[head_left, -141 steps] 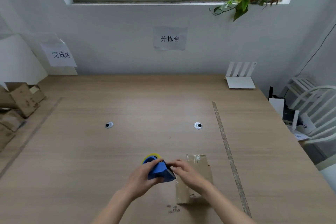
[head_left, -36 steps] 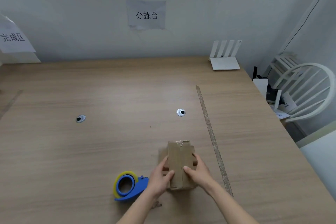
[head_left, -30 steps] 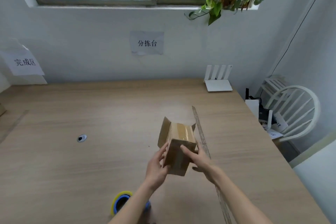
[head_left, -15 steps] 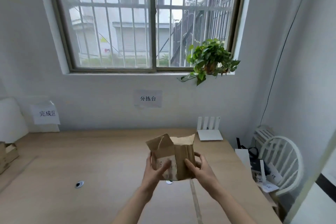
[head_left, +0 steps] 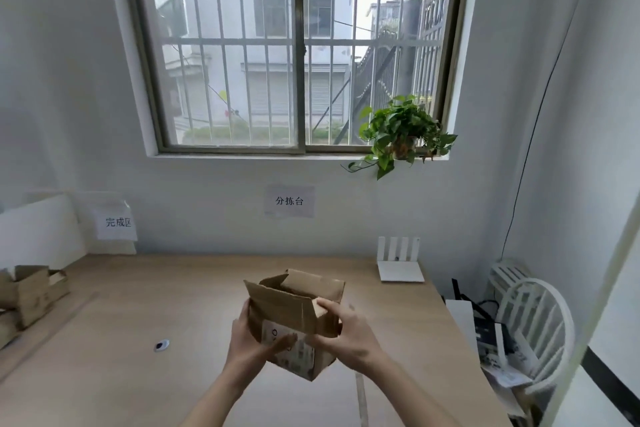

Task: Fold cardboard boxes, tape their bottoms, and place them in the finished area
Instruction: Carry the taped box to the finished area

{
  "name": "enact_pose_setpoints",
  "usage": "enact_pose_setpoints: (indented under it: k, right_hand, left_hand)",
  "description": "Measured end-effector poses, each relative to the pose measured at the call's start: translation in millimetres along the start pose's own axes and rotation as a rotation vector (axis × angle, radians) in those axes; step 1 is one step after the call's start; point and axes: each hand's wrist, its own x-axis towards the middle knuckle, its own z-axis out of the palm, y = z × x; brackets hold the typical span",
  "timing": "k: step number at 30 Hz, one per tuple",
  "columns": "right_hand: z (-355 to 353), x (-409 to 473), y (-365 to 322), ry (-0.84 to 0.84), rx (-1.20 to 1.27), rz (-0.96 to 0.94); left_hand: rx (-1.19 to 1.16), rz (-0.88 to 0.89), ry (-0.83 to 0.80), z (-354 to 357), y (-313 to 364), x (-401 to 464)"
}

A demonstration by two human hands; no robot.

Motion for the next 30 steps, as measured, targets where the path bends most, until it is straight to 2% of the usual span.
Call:
enact_pose_setpoints:
  k: [7, 11, 15, 20, 25, 30]
  right_hand:
    - [65.1, 15.4, -63.2, -0.011, 0.023, -0.136]
    - [130.2, 40.1, -127.0, -0.014, 0.008, -0.233]
    - [223.2, 65.6, -209.9, -0.050, 0.029, -0.335]
    - [361.4, 75.2, -315.6, -0.140, 0.059, -0.443]
    - [487.5, 61.2, -405.4, -0.249, 0.086, -0.530]
    - [605.5, 51.1, -466.9, -0.363, 0.071, -0.585]
  left_hand:
    - [0.081, -0.044, 0.123, -95.7, 17.7, -23.2]
    - [0.471, -0.180, 0.203, -201.8, 11.0, -36.7]
    - [0.820, -0.252, 0.257, -338.2, 6.8, -64.1]
    - [1.067, -0.363, 0.354, -509.9, 6.9, -118.8]
    - [1.144, -0.471, 0.434, -647.3, 7.0, -188.1]
    - [1.102, -0.603, 0.546, -751.0, -12.6, -255.0]
